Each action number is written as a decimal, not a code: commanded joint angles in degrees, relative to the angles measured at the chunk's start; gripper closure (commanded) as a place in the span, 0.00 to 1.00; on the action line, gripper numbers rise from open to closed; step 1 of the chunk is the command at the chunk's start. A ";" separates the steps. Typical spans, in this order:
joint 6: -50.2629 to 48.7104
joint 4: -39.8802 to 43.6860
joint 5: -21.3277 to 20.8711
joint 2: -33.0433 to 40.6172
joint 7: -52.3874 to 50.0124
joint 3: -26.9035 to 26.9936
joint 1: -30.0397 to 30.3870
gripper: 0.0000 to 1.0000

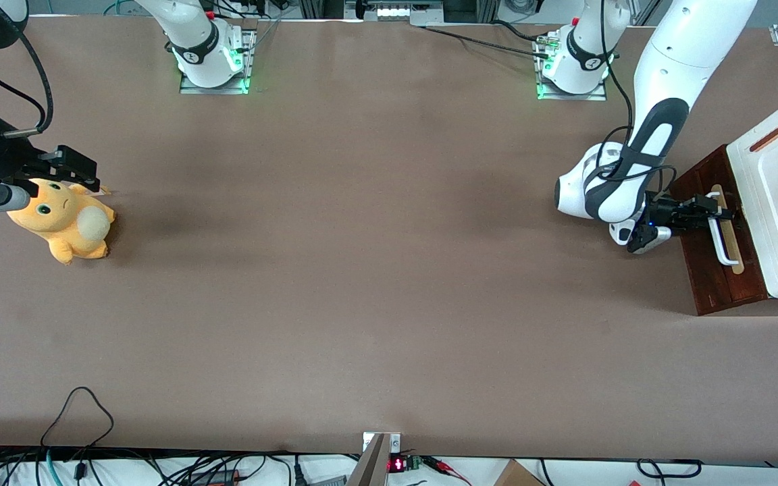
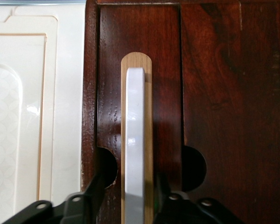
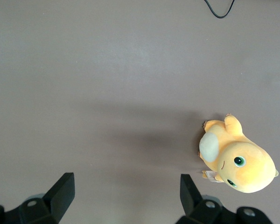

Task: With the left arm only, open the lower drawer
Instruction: 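Align the left gripper around the white bar handle and close it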

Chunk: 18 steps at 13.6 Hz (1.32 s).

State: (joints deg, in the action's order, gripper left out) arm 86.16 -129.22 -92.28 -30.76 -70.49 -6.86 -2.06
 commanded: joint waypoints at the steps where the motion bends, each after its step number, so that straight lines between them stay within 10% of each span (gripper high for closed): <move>1: 0.59 1.25 -1.32 -0.97 -0.44 0.44 -0.32 0.57; 18: 2.17 2.05 -3.52 -1.85 -0.97 1.85 -0.32 0.74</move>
State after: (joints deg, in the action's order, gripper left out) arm 87.89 -127.86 -94.67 -32.02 -70.57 -5.59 -2.32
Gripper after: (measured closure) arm 0.692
